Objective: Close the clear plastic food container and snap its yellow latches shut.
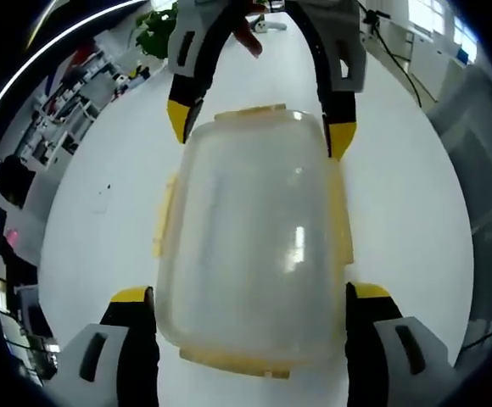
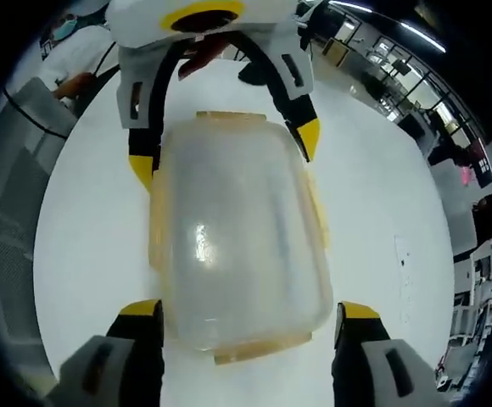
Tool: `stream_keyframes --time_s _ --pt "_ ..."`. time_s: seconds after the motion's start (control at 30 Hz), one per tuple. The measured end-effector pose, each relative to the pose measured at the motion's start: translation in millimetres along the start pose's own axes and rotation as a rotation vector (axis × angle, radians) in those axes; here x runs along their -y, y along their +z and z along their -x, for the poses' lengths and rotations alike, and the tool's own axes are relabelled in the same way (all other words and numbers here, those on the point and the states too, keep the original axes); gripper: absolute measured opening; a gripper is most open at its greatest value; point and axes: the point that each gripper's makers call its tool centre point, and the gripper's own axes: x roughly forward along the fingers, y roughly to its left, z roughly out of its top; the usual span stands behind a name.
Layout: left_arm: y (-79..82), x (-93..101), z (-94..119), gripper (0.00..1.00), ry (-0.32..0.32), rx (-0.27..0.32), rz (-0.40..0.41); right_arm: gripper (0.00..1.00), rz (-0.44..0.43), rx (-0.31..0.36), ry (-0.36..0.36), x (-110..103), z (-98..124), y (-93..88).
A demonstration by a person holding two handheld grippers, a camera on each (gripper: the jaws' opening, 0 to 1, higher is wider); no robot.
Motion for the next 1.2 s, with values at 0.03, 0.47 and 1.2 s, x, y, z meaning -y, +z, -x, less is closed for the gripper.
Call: stream_keyframes --time_s 0.03,0.47,1.2 --pt "-0.2 0.6 0.3 0.92 0.002 0.003 0.007 0.84 -0.003 0.004 -0.003 -0.5 0.8 -0.1" --pt "-4.2 8.7 7.5 0.95 0.034 0.040 0.122 0.88 -0.143 0.085 -0.048 -6.9 10.4 2.2" --pt "-8.0 29.3 30.8 0.95 0.119 0.134 0.289 0.89 -0.380 0.262 -0.135 -23.6 35.2 19.2"
